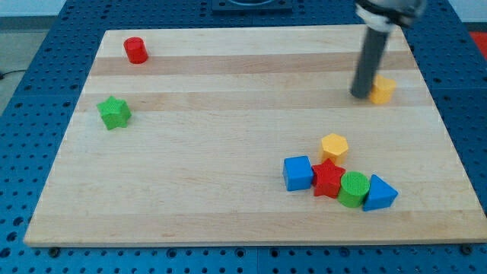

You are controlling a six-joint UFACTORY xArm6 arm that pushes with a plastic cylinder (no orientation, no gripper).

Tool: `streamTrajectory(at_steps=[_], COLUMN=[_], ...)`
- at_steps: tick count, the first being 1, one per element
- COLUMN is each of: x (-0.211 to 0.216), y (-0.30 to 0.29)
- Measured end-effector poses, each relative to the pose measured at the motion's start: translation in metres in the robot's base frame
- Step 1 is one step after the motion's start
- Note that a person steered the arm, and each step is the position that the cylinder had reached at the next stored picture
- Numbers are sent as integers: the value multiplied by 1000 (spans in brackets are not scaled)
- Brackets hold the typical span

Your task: Push the yellow heart into the group of blocks

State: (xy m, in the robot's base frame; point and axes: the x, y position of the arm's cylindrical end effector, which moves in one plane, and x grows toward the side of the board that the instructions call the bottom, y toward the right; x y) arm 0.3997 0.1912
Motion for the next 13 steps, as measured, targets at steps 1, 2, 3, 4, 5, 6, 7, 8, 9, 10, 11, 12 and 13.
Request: streamTrajectory(at_steps=[1,2,3,4,5,6,7,8,9,10,11,12,13], x=[-23,-59,-61,-3,50,69,33,18,75,108,72,48,64], y=[-27,-49,38,43,35,28,41,28,14,1,44,37,-18])
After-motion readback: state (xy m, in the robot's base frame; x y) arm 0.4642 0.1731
